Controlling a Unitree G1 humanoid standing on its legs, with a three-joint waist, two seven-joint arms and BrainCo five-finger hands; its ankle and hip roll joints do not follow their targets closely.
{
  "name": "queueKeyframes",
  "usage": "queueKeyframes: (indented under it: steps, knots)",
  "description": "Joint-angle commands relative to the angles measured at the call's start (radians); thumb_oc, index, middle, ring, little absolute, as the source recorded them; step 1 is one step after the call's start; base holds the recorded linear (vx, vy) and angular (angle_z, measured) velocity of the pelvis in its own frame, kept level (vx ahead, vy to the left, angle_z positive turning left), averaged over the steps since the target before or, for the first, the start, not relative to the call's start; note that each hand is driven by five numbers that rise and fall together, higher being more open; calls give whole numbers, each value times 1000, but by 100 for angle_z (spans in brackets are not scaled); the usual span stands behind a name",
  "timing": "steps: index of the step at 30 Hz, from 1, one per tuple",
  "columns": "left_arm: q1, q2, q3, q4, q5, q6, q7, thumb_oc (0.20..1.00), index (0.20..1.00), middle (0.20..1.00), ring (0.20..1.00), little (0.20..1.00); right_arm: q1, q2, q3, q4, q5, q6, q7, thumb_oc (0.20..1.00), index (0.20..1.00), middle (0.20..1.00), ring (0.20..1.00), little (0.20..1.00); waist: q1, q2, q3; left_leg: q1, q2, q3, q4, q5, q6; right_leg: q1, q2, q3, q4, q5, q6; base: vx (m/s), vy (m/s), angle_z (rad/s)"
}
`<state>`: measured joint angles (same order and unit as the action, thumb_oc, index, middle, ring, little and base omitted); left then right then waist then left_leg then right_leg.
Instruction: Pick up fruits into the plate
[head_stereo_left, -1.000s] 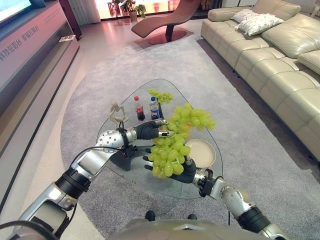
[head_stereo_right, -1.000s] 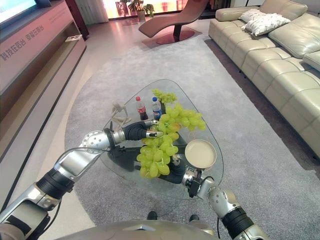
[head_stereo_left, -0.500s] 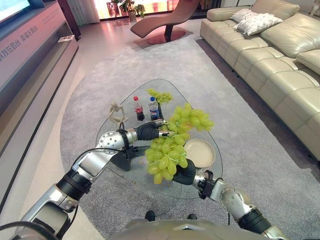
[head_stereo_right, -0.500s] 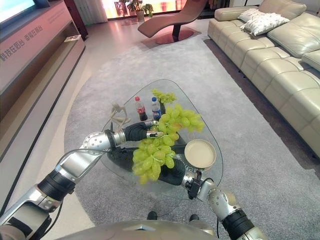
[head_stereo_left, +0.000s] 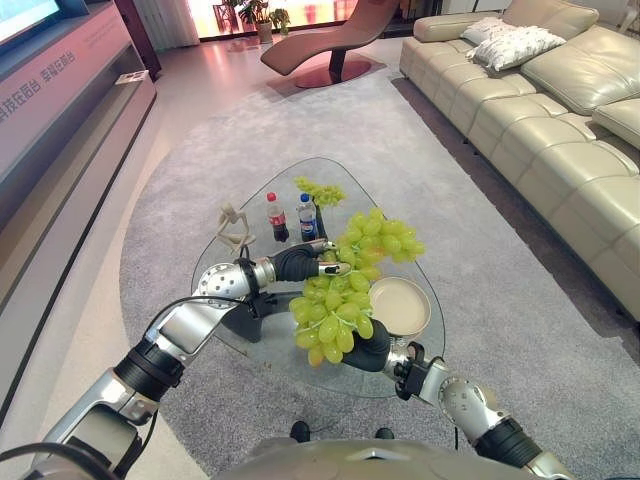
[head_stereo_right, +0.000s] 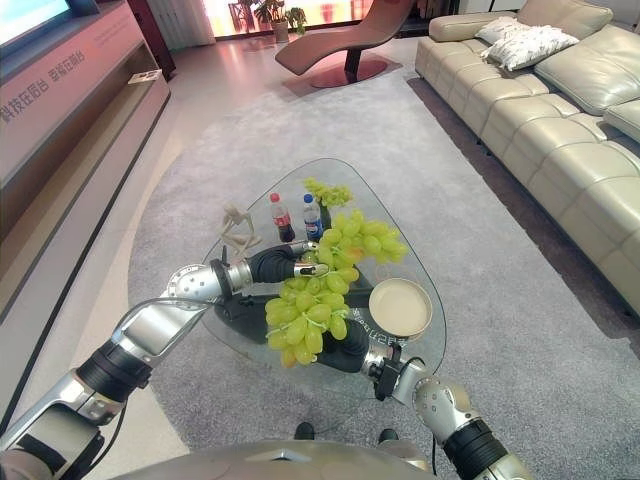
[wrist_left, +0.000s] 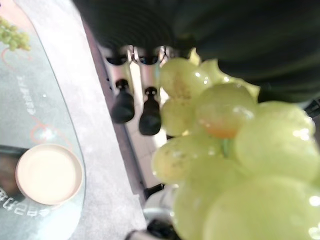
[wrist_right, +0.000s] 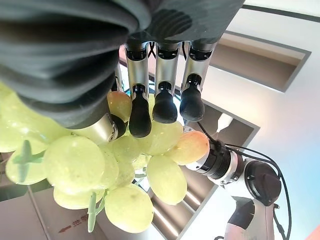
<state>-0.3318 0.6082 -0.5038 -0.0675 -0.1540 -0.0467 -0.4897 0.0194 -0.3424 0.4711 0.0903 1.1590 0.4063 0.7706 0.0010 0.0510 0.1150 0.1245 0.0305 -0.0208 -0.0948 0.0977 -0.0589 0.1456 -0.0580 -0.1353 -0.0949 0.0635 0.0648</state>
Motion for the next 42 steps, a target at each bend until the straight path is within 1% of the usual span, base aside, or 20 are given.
queueKeyframes:
  steps: [1, 2, 3, 13, 25, 29, 31, 36, 42]
  knots:
    - [-44, -4, 53, -5, 5, -40, -1, 200, 200, 200, 200, 200, -44, 60, -21, -105, 80, -41, 42, 200, 200, 200, 200, 200, 18, -43, -2, 88, -25, 36, 22, -205, 32, 48, -42, -12, 18, -109, 61, 0, 0, 0]
    - [-45, -7, 52, -5, 7, -36, 0, 200, 200, 200, 200, 200, -45, 62, -22, -107, 89, -37, 38, 749, 749, 749, 749, 749, 18, -42, -3, 88, -25, 37, 21, -205, 32, 47, -41, -13, 17, -108, 61, 0, 0, 0]
    - [-45, -8, 52, -5, 8, -36, 1, 200, 200, 200, 200, 200, -46, 63, -22, -108, 92, -35, 36, 1000, 1000, 1000, 1000, 1000, 18, -42, -3, 88, -25, 37, 21, -205, 32, 47, -41, -13, 17, -108, 61, 0, 0, 0]
    - [-43, -5, 55, 15, 5, -37, -6, 200, 200, 200, 200, 200, -58, 64, -33, -132, 112, -25, 48, 1000, 1000, 1000, 1000, 1000, 18, -42, -3, 84, -26, 38, 21, -202, 32, 43, -41, -12, 15, -104, 62, -9, 1, -1]
    - [-21, -17, 51, 11, 7, -14, -39, 200, 200, 200, 200, 200, -63, 70, -42, -158, 131, -29, 51, 1000, 1000, 1000, 1000, 1000, 24, -42, 1, 81, -25, 38, 21, -203, 32, 40, -44, -16, 13, -101, 65, -3, 0, 0]
    - [1, -34, 47, 10, 24, -4, -53, 200, 200, 200, 200, 200, -60, 76, -45, -165, 129, -25, 45, 1000, 1000, 1000, 1000, 1000, 26, -42, 2, 81, -25, 38, 21, -204, 33, 39, -45, -17, 12, -99, 65, 0, 0, 0]
    - [7, -38, 38, 6, 50, -8, -47, 200, 200, 200, 200, 200, -60, 76, -42, -166, 126, -33, 38, 1000, 1000, 1000, 1000, 1000, 28, -43, 2, 80, -26, 37, 21, -204, 34, 39, -45, -16, 11, -99, 65, 0, 0, 0]
    - [17, -29, 34, -10, 67, -9, -59, 200, 200, 200, 200, 200, -55, 64, -46, -169, 120, -53, 13, 1000, 1000, 1000, 1000, 1000, 31, -45, 3, 79, -26, 36, 21, -204, 35, 38, -45, -18, 11, -97, 66, 0, 0, 0]
    - [44, -8, 57, -58, -26, 28, -96, 200, 200, 200, 200, 200, -48, 24, -69, -159, 67, -105, 0, 1000, 1000, 1000, 1000, 1000, 35, -49, 6, 77, -24, 37, 20, -202, 32, 36, -47, -23, 10, -94, 67, 0, 0, 0]
